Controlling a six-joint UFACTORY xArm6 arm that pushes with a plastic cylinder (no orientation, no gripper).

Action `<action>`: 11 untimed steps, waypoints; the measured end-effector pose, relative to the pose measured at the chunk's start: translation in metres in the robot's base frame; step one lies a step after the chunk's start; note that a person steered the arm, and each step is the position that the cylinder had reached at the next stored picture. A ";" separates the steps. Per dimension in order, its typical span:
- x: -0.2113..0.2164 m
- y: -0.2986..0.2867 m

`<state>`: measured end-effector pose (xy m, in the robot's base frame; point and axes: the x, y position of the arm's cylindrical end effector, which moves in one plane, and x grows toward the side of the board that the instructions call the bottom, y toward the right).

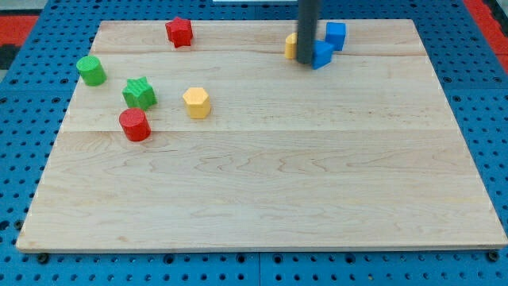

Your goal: Move yellow hexagon to the bottom right of the yellow heart

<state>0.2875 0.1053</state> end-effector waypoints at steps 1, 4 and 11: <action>0.024 -0.014; 0.151 -0.221; 0.017 -0.074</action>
